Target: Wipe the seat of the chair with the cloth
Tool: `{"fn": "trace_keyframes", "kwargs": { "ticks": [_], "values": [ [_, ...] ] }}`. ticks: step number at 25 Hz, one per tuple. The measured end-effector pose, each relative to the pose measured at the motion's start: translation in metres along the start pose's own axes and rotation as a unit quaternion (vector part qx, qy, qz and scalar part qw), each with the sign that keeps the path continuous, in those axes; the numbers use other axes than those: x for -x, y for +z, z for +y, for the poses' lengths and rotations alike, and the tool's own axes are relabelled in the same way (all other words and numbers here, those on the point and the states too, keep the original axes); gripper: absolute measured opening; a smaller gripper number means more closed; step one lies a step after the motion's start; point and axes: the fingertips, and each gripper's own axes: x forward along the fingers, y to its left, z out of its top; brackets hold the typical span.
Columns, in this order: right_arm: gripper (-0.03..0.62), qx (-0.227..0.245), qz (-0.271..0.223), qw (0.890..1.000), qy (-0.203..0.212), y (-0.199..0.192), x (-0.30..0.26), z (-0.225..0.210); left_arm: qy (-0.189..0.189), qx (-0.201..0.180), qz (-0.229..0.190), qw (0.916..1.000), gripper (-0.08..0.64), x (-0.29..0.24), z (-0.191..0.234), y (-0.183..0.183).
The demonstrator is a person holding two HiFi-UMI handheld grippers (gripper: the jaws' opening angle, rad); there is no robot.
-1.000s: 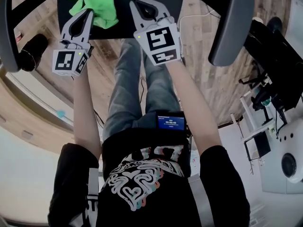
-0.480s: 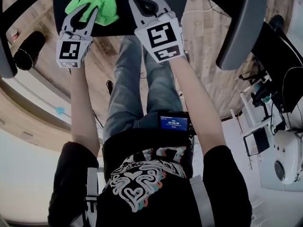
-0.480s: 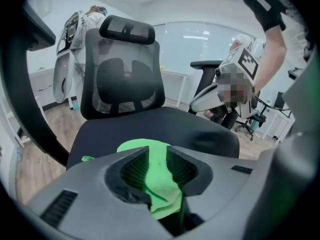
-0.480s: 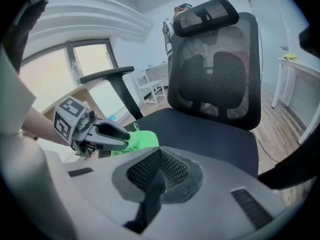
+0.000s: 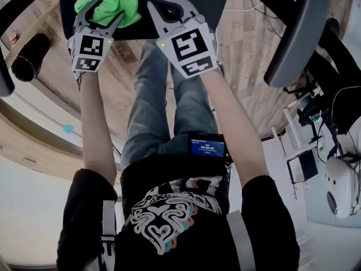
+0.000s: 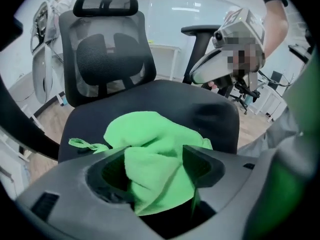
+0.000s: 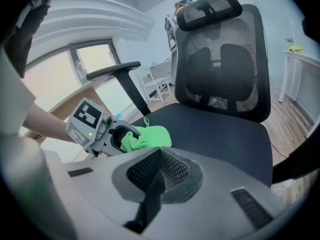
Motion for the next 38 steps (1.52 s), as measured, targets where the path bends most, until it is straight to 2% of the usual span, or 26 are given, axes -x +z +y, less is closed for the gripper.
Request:
{"fn": "trace_keyframes", "kwargs": {
  "ticks": [3, 7, 9, 11, 12, 14, 17, 22, 26, 30, 33, 38],
  "values": [
    [0.0, -0.002, 0.003, 1.0, 0.005, -0.003, -0.002, 0.003, 0.007, -0.007, 0.014, 0.9998, 0.299, -0.007, 0.002, -0.001],
    [0.0, -0.005, 0.002, 1.0, 0.005, -0.004, -0.003, 0.003, 0.015, -0.004, 0.002, 0.9999, 0.295, -0.007, 0.007, 0.001],
    [0.0, -0.006, 0.0, 1.0, 0.0, -0.004, -0.002, 0.0, 0.016, 0.001, -0.007, 0.9998, 0.234, -0.005, 0.007, 0.003],
    [0.0, -0.011, -0.001, 1.0, -0.006, -0.006, 0.0, -0.006, 0.011, 0.027, -0.014, 0.9995, 0.115, -0.003, 0.008, 0.005],
    [0.0, -0.013, -0.001, 1.0, -0.009, -0.007, 0.002, -0.011, 0.008, 0.045, -0.016, 0.9988, 0.101, -0.003, 0.01, 0.006],
    [0.0, -0.017, -0.004, 1.0, -0.015, -0.005, 0.004, -0.019, 0.009, 0.072, -0.022, 0.9971, 0.095, -0.004, 0.015, 0.009],
    [0.0, -0.019, -0.006, 1.0, -0.023, -0.003, 0.001, -0.025, 0.028, 0.08, -0.035, 0.9958, 0.095, -0.001, 0.023, 0.006],
    [0.0, -0.019, -0.006, 0.999, -0.033, -0.004, 0.007, -0.034, 0.023, 0.095, -0.01, 0.9952, 0.095, -0.006, 0.027, 0.002],
    [0.0, -0.034, -0.018, 0.997, -0.061, -0.008, 0.021, -0.048, 0.039, 0.069, -0.012, 0.9968, 0.094, -0.006, 0.023, 0.003],
    [0.0, -0.047, -0.024, 0.995, -0.085, -0.012, 0.029, -0.064, 0.045, 0.067, -0.011, 0.9967, 0.094, -0.007, 0.023, 0.003],
    [0.0, -0.051, -0.029, 0.994, -0.091, -0.012, 0.033, -0.069, 0.04, 0.065, -0.006, 0.9971, 0.094, -0.008, 0.022, 0.003],
    [0.0, -0.058, -0.033, 0.993, -0.102, -0.014, 0.035, -0.074, 0.009, 0.033, -0.003, 0.9994, 0.094, -0.023, 0.007, 0.016]
  ]
}}
